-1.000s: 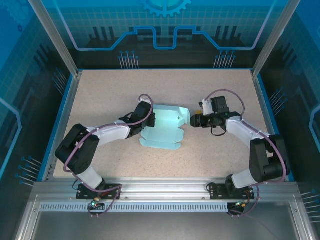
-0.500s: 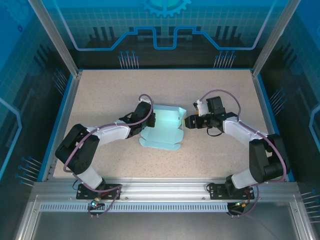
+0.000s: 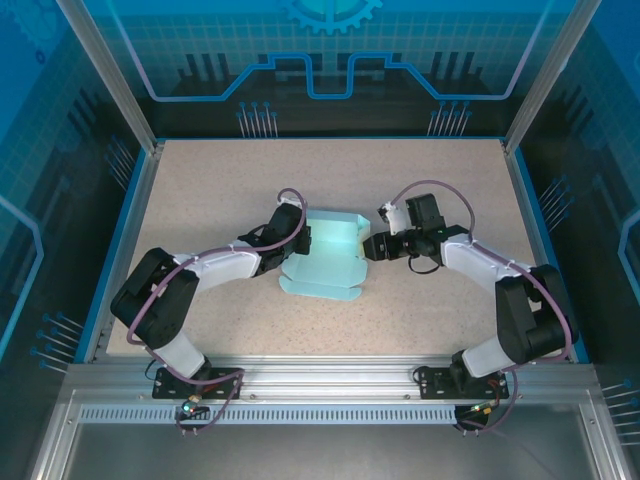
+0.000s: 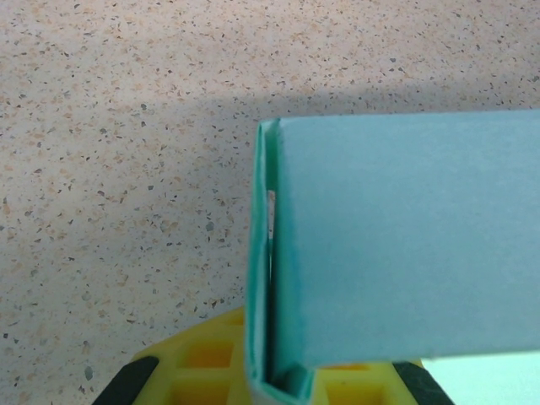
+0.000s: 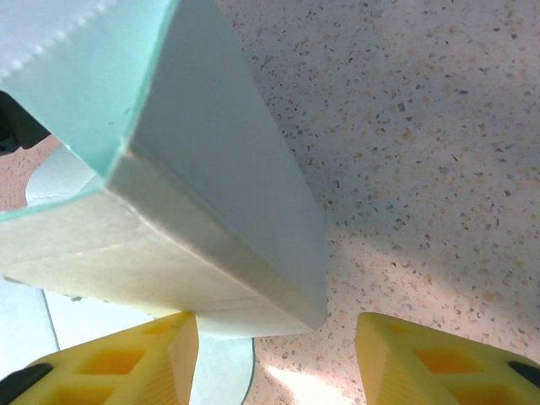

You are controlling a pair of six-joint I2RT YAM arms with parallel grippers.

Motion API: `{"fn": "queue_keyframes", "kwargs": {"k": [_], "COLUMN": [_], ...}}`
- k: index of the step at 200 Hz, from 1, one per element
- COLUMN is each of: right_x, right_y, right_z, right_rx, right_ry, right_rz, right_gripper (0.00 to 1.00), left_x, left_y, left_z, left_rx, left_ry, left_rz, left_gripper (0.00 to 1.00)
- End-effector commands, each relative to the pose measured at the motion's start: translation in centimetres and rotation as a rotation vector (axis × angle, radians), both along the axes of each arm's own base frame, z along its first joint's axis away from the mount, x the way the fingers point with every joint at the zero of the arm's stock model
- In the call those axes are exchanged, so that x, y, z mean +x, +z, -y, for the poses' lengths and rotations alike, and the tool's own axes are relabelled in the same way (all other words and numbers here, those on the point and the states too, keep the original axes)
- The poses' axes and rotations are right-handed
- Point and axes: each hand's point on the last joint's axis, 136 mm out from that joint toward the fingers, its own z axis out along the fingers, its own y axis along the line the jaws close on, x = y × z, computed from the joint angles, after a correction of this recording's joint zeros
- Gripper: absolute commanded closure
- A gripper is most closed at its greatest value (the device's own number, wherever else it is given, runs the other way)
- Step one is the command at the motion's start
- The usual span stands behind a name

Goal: Fold the paper box

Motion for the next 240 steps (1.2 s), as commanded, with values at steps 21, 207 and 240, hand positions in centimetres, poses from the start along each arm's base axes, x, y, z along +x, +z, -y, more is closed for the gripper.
{"fn": "queue_keyframes", "kwargs": {"k": [21, 207, 240], "right_x": [0.8, 3.2, 3.5], "right_y": [1.4, 2.3, 1.9], "right_z": [-2.0, -4.0, -4.1], "right_rx": [0.029, -0.113, -0.168], "right_ry": [0.147, 0.042, -0.018], "right_rz": [0.136, 0.302, 0.312], "right_gripper": [0.54, 0.59, 0.59], "left_x": [-0.1, -0.2, -0.2], "left_y": [1.0, 0.9, 1.0], "left_z": [0.0, 0.2, 0.2], "left_rx": [-0.031, -0.036, -0.041], "left_ry": [0.001, -0.009, -0.010], "left_rz": [0.011, 0.005, 0.004], "left_gripper": [0.95, 0.95, 0.95]}}
